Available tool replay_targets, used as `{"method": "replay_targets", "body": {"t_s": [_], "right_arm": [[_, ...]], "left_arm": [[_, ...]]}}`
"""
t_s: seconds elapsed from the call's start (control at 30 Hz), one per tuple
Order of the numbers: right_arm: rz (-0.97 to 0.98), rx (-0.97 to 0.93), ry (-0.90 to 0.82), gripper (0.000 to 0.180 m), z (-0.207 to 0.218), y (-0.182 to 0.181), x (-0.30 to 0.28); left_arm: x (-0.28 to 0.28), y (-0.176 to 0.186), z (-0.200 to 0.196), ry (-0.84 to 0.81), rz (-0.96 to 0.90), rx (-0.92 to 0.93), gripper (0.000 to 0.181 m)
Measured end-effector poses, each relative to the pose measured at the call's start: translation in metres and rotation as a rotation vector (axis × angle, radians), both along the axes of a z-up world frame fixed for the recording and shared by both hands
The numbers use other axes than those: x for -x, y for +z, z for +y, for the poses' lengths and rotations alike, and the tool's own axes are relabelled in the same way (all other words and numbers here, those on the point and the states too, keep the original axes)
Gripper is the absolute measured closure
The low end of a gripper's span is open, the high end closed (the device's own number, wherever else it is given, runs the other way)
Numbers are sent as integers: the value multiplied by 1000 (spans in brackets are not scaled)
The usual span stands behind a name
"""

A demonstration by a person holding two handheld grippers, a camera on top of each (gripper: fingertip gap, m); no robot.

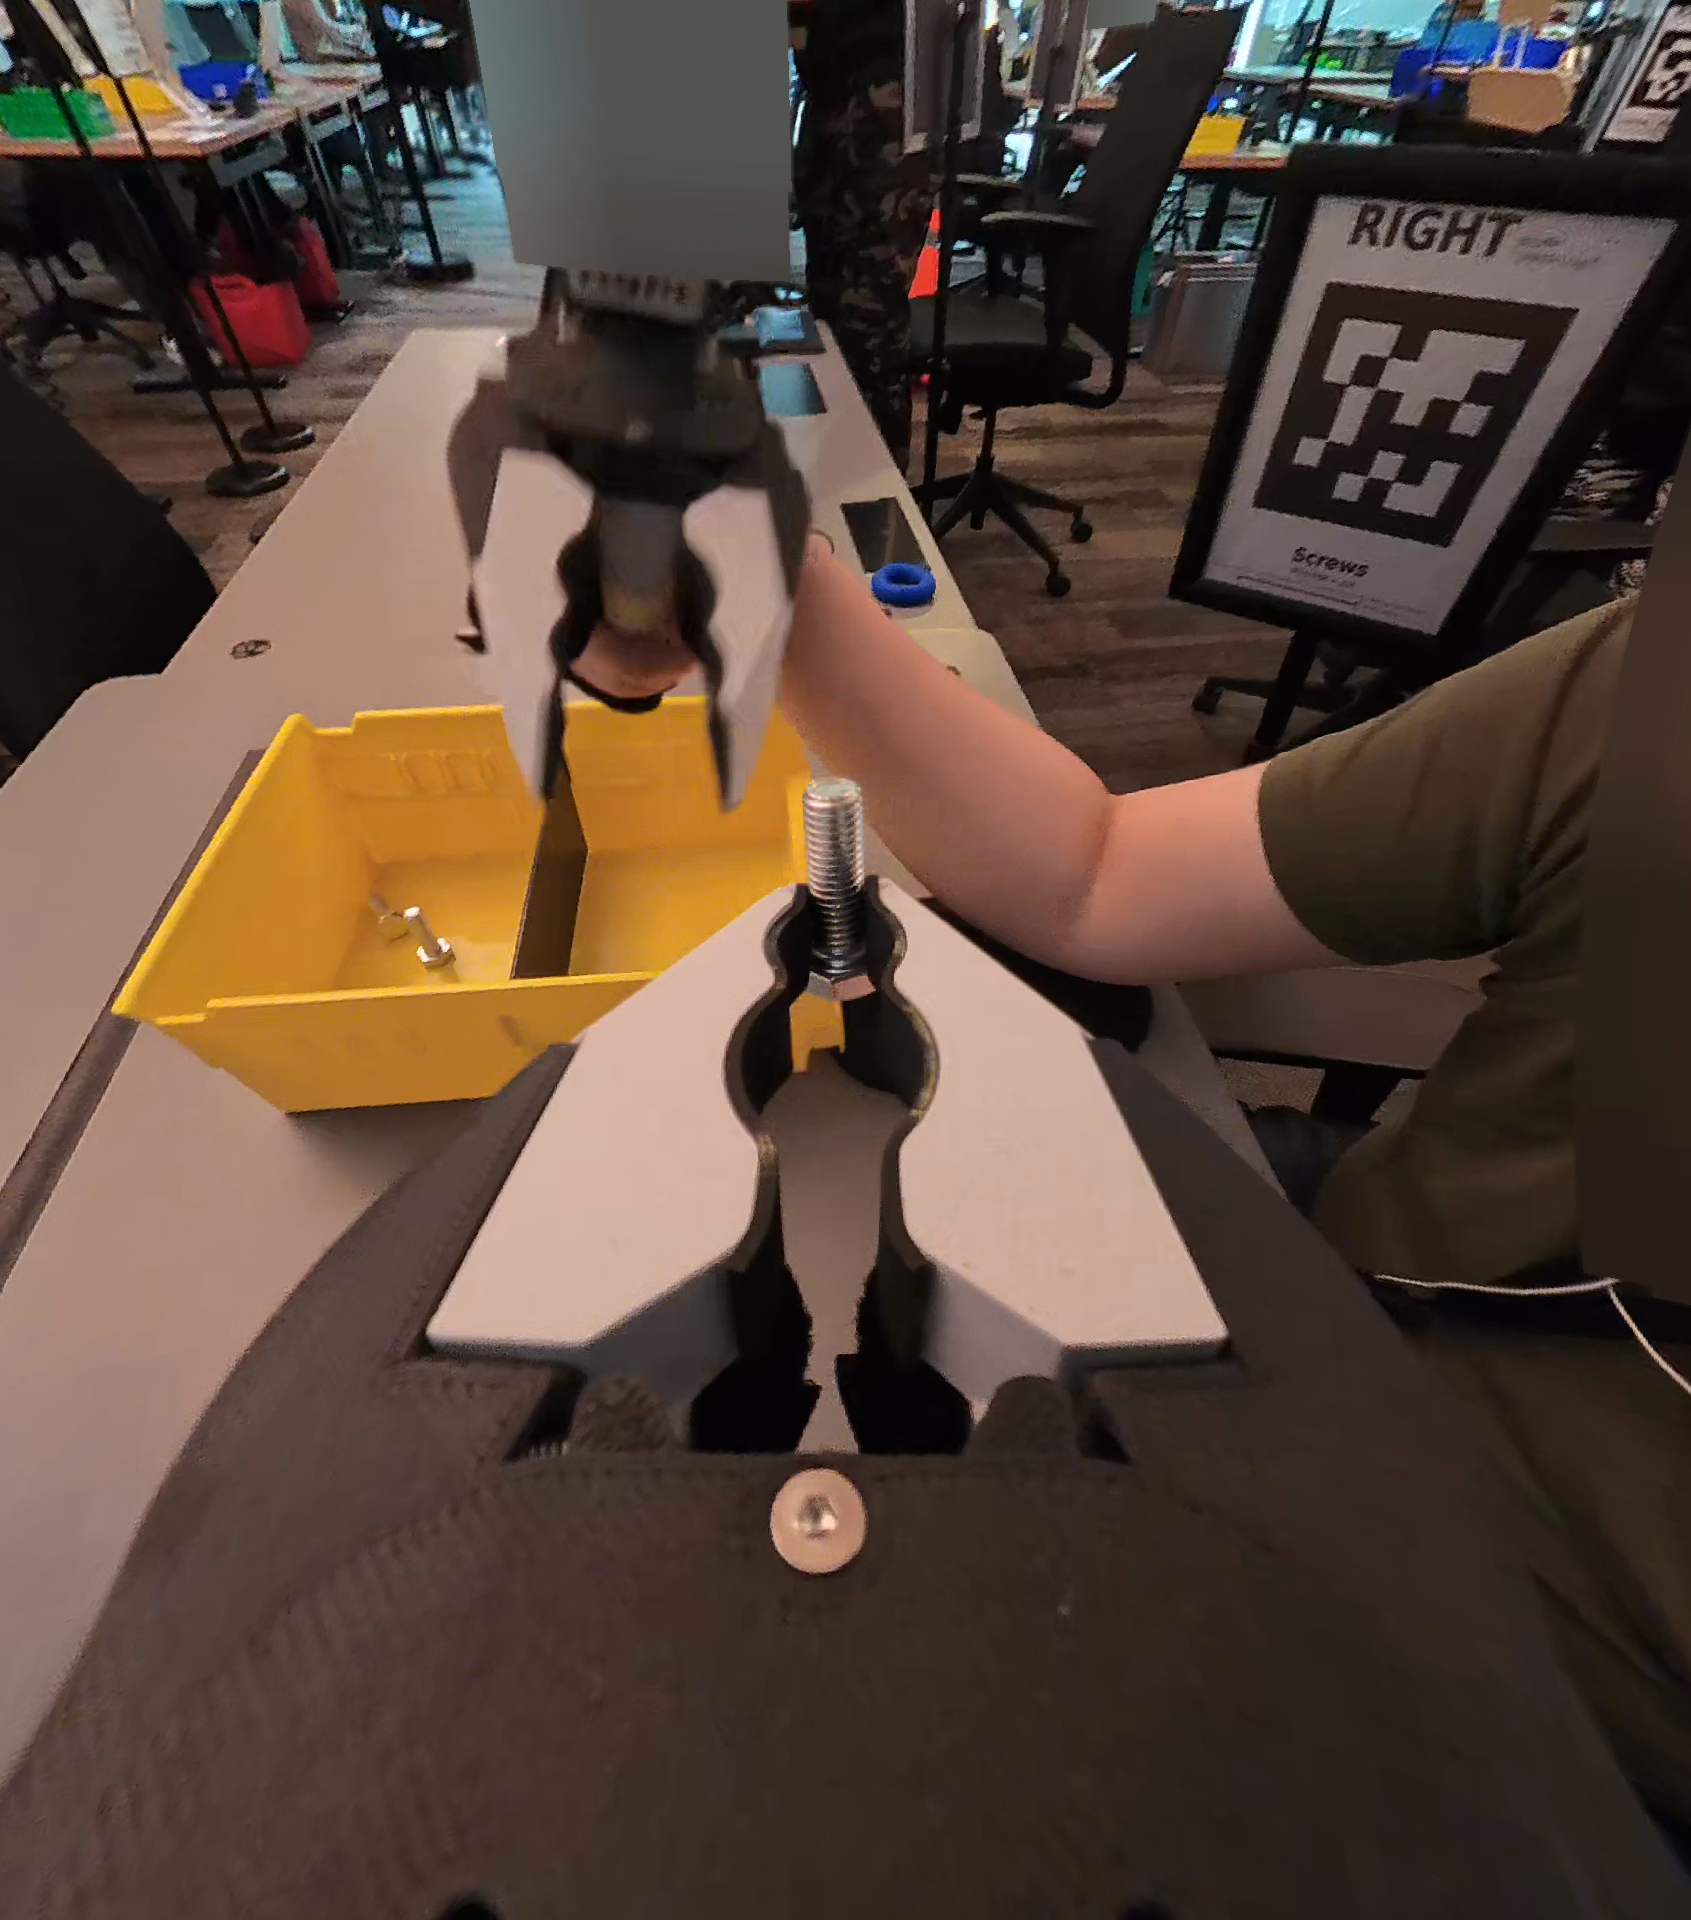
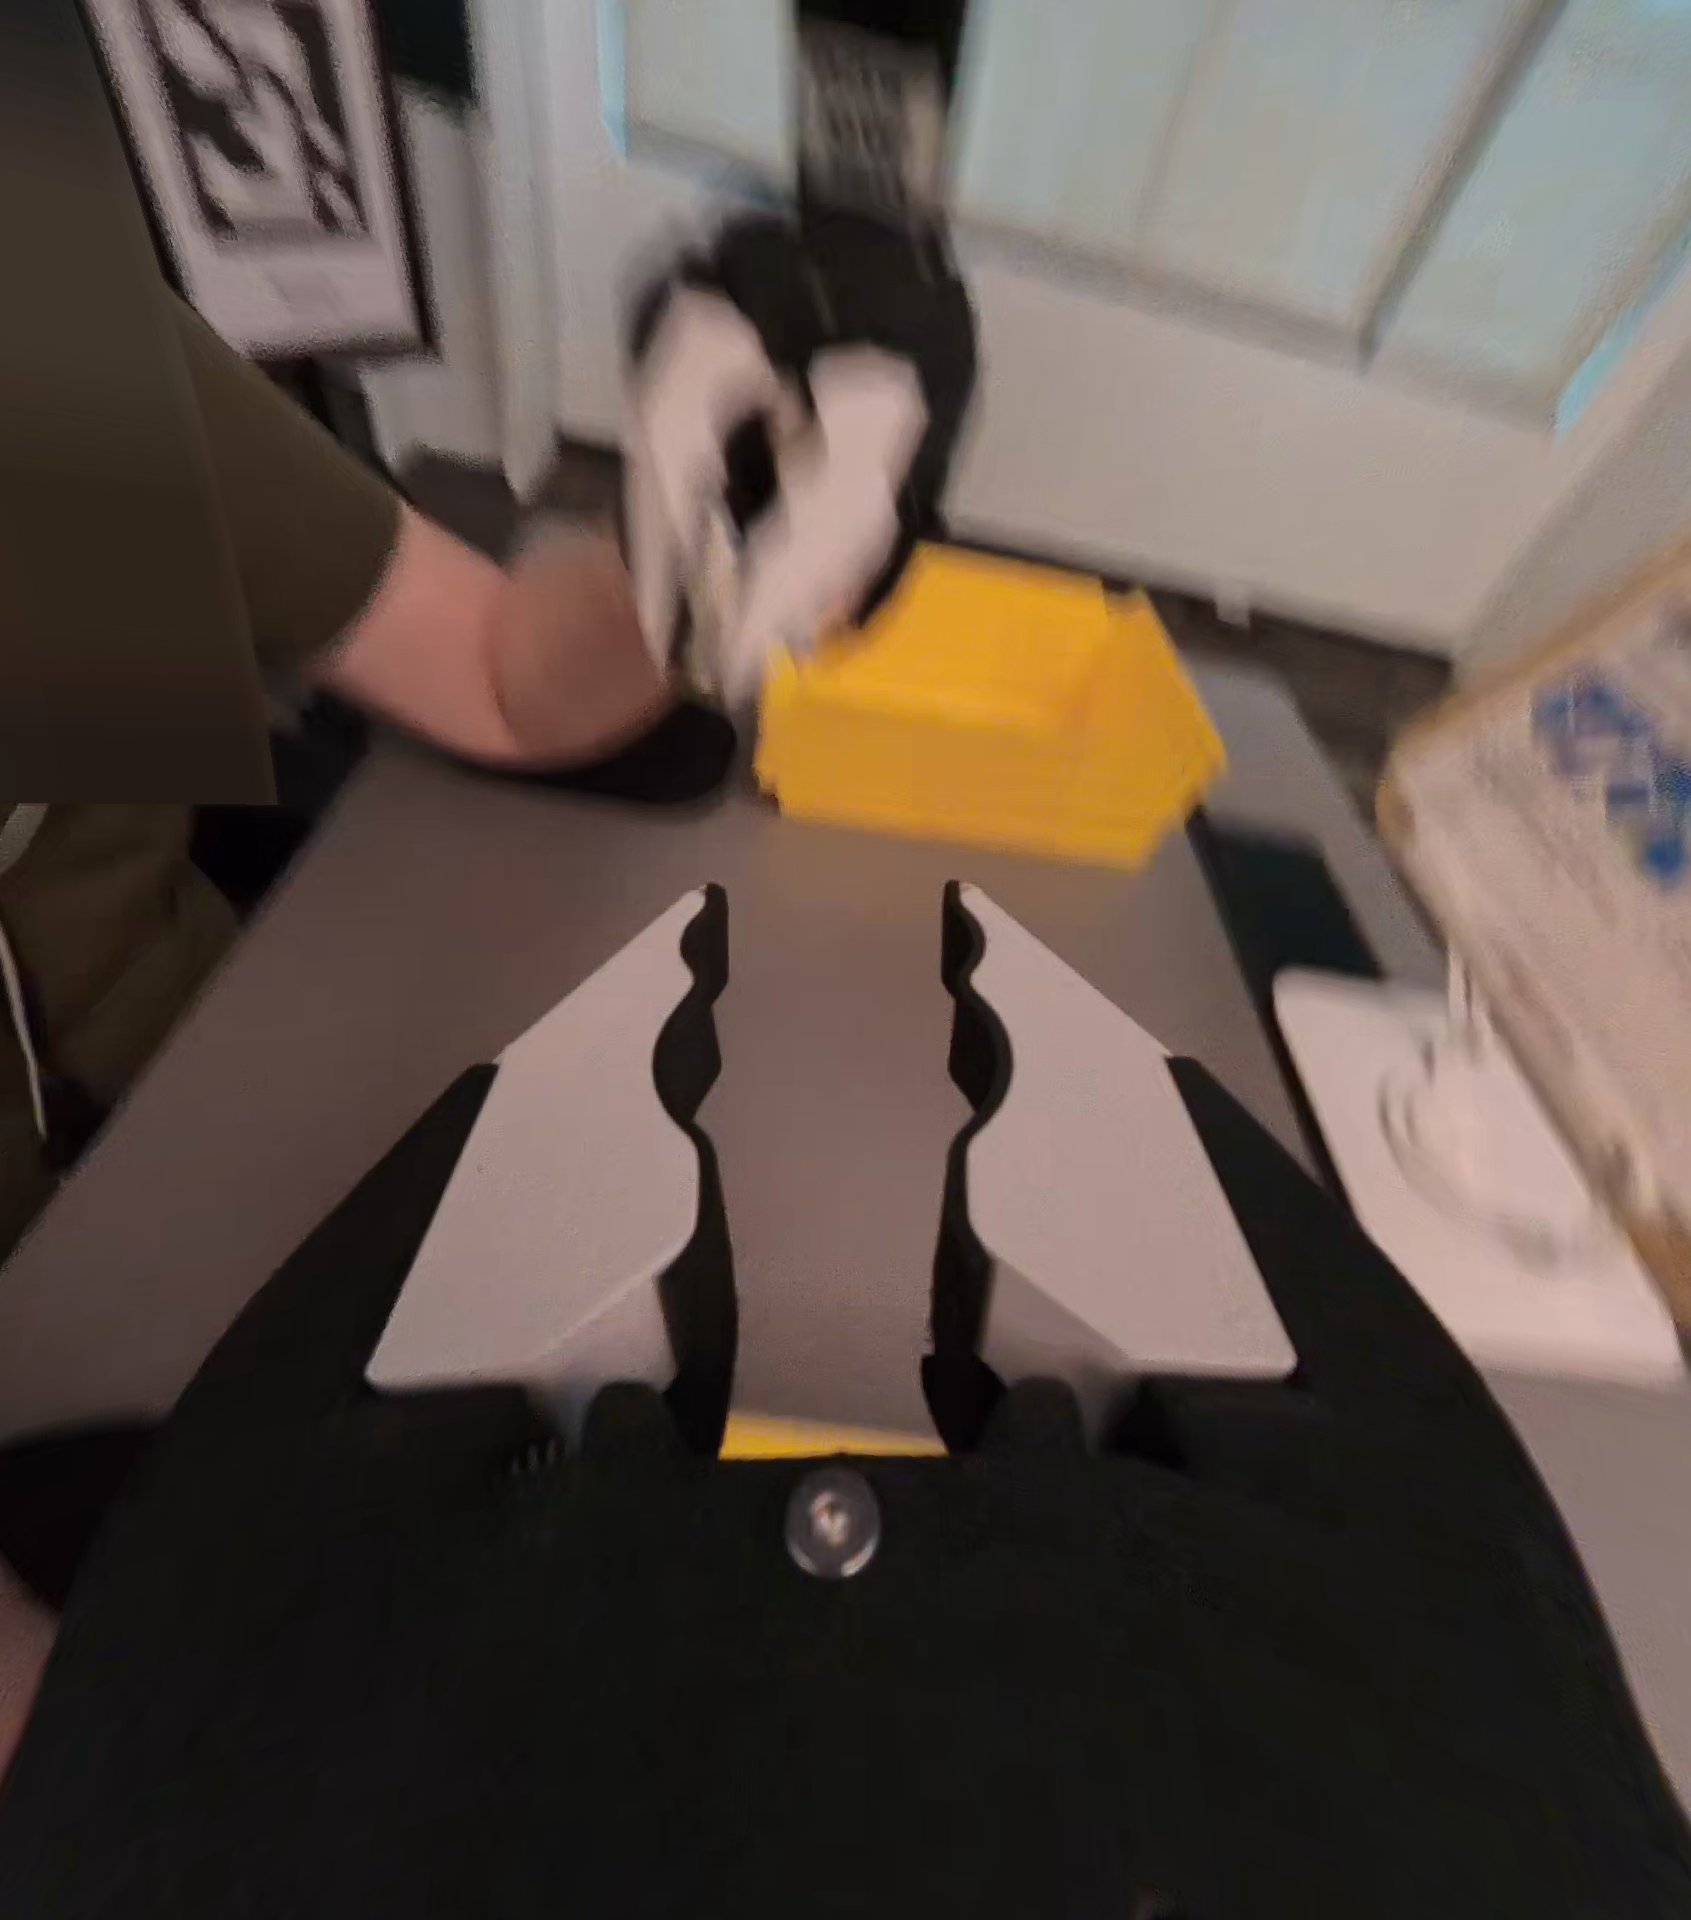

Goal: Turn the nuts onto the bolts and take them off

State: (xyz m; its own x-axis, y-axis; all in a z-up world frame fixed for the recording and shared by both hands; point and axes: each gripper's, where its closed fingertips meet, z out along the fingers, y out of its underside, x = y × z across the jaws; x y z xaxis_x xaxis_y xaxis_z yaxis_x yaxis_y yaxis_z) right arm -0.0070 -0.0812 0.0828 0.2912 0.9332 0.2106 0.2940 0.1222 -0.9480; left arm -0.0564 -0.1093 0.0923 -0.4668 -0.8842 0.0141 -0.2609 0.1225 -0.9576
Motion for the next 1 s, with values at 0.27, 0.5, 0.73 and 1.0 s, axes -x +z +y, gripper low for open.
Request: {"method": "replay_targets", "body": {"t_s": [0.27,0.5,0.73,1.0], "right_arm": [[117,33,173,150,-7,23,64],[191,48,192,172,-2,30,51],[-242,182,-690,172,91,-60,-107],[-473,696,-1050,170,111,-204,-211]], "left_arm": [[-9,-7,3,6,23,52,173],[-11,4,12,44,-33,96,132],[6,34,67,272,-149,152,125],[44,22,137,629,-35,-44,110]]}}
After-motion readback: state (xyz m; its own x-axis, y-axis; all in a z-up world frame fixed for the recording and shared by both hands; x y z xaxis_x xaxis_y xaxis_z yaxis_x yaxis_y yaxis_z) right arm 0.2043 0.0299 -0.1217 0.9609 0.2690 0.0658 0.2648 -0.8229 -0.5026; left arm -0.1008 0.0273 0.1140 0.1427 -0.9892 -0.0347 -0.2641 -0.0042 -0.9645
